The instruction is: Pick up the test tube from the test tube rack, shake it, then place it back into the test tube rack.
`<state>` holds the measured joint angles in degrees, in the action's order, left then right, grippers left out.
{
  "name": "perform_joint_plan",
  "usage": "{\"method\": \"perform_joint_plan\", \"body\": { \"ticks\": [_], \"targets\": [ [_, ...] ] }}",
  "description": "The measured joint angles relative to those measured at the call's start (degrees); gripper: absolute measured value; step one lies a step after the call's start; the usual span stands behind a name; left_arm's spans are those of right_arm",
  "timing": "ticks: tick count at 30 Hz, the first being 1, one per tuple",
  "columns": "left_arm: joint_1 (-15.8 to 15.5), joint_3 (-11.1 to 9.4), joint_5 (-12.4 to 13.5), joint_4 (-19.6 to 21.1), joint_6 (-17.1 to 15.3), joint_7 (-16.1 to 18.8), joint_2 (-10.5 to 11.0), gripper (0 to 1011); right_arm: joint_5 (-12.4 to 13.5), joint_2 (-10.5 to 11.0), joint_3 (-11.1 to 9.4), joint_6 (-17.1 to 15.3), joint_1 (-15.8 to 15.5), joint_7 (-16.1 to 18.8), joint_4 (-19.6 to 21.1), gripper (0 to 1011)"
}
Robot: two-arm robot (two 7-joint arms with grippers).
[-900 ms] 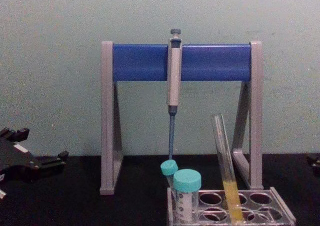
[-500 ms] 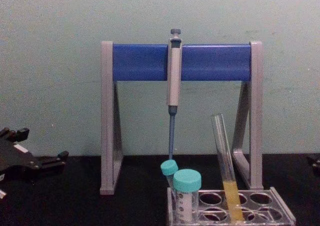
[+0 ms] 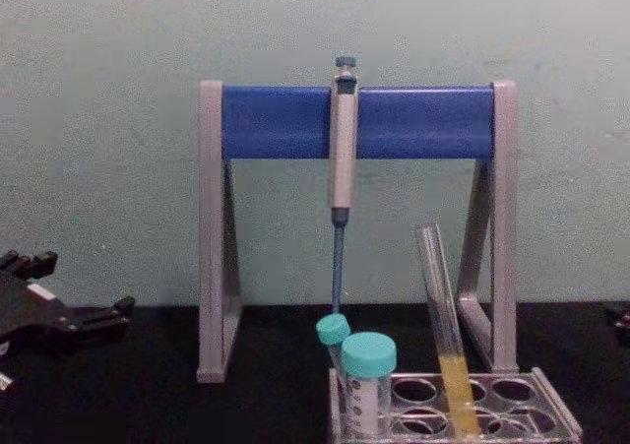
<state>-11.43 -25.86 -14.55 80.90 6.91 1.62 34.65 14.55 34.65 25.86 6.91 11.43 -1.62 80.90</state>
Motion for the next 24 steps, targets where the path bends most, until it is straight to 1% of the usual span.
{"method": "perform_joint_plan", "body": {
  "ticks": [18,24],
  "targets": [
    [0.0,0.0,0.0,0.0,0.0,0.0,0.0,1001,0.0,0.0,0.0,0.0,0.0,0.0,0.0,1000],
    [0.0,0.0,0.0,0.0,0.0,0.0,0.0,1001,-0.9,-0.4,-0.8,1.1,-0.5,0.4,0.1,1000]
  ]
}}
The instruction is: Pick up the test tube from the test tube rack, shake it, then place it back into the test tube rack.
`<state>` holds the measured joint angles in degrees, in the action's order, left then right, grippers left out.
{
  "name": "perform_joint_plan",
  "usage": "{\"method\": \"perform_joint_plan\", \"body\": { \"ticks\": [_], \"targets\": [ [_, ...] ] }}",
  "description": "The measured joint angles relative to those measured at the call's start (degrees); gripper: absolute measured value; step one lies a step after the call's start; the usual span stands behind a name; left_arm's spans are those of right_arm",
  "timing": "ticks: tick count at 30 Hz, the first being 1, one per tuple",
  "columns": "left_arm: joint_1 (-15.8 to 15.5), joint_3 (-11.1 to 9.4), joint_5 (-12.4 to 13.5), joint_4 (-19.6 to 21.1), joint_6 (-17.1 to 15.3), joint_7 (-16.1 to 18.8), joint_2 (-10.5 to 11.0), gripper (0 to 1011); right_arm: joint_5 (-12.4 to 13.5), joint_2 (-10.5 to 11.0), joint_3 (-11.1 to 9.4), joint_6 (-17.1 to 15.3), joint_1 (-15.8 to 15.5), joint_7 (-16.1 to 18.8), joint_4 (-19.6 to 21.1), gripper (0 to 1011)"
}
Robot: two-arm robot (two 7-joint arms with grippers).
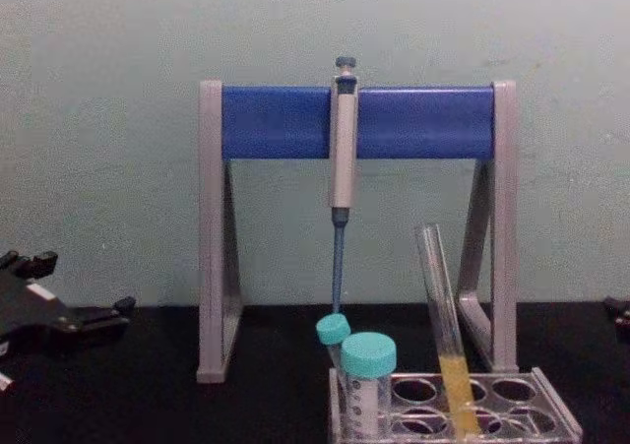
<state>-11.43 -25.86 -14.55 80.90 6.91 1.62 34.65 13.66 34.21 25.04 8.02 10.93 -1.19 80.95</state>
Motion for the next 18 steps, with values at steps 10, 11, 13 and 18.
{"method": "perform_joint_plan", "body": {
  "ticks": [10,11,13,18],
  "targets": [
    [0.0,0.0,0.0,0.0,0.0,0.0,0.0,1001,0.6,-0.2,-2.2,4.0,-1.8,2.8,1.7,1000],
    [0.0,0.0,0.0,0.0,0.0,0.0,0.0,1001,0.6,-0.2,-2.2,4.0,-1.8,2.8,1.7,1000],
    [0.0,0.0,0.0,0.0,0.0,0.0,0.0,1001,1.6,-0.3,-2.6,5.3,-2.0,4.2,2.2,1000],
    [0.0,0.0,0.0,0.0,0.0,0.0,0.0,1001,3.5,-0.8,-3.0,7.3,-2.2,7.8,3.4,1000]
  ]
}}
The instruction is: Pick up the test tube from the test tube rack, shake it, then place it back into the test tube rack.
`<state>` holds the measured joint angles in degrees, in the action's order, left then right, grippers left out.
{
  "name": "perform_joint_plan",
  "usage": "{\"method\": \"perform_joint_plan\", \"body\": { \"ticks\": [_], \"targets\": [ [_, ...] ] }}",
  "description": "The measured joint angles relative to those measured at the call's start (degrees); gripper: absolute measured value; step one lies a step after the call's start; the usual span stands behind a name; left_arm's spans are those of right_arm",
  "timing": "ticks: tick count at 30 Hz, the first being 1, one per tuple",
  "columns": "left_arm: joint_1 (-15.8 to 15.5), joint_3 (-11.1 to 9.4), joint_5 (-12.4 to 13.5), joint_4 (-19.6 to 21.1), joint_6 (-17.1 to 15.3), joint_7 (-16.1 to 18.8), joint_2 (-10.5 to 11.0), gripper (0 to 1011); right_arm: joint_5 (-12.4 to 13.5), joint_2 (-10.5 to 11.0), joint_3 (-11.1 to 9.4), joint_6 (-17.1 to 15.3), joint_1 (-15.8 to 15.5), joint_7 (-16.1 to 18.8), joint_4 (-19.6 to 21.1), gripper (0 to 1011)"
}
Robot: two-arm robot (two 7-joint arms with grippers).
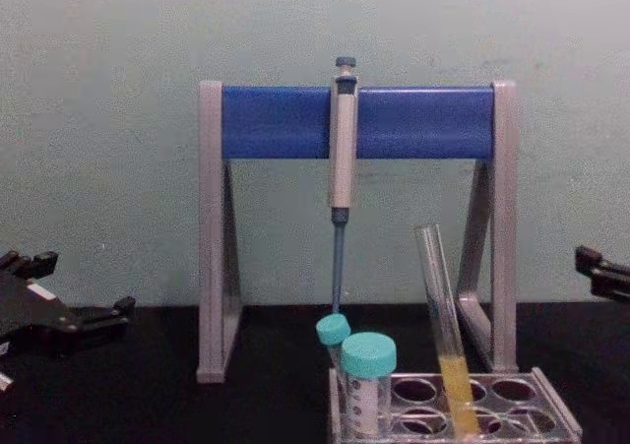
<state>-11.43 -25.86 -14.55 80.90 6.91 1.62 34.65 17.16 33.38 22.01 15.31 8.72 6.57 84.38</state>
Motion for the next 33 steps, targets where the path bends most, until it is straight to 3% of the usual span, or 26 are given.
{"method": "perform_joint_plan", "body": {
  "ticks": [17,24,33],
  "targets": [
    [0.0,0.0,0.0,0.0,0.0,0.0,0.0,1001,5.2,0.5,1.0,-0.1,0.1,13.5,3.6,1000],
    [0.0,0.0,0.0,0.0,0.0,0.0,0.0,1001,7.4,-1.2,1.9,-1.8,1.6,18.5,2.2,1000],
    [0.0,0.0,0.0,0.0,0.0,0.0,0.0,1001,9.4,-3.8,2.4,-5.6,4.3,22.0,-0.5,1000]
  ]
}}
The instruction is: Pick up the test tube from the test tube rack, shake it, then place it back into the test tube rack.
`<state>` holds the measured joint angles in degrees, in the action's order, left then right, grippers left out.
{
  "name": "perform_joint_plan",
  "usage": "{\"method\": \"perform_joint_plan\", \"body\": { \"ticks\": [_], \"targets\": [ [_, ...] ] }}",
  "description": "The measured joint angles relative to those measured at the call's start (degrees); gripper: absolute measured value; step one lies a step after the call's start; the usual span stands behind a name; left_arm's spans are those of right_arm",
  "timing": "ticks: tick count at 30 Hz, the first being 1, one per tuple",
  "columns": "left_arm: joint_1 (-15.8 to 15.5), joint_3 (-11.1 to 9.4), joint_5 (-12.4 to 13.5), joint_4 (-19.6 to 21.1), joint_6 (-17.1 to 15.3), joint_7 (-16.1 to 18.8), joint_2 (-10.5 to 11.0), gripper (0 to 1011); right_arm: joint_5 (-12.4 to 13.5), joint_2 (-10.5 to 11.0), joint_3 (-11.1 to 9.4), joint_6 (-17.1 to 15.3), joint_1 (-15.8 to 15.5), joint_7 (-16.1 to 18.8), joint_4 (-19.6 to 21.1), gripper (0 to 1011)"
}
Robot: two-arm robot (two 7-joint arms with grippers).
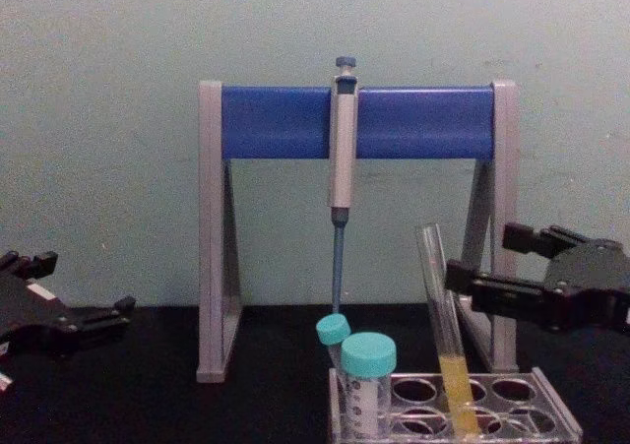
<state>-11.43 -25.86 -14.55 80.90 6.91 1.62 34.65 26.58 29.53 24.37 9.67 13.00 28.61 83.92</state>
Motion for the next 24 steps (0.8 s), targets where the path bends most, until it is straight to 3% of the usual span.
{"method": "perform_joint_plan", "body": {
  "ticks": [24],
  "targets": [
    [0.0,0.0,0.0,0.0,0.0,0.0,0.0,1001,-1.9,-4.0,1.8,-9.6,6.8,3.2,-5.2,1000]
  ]
}}
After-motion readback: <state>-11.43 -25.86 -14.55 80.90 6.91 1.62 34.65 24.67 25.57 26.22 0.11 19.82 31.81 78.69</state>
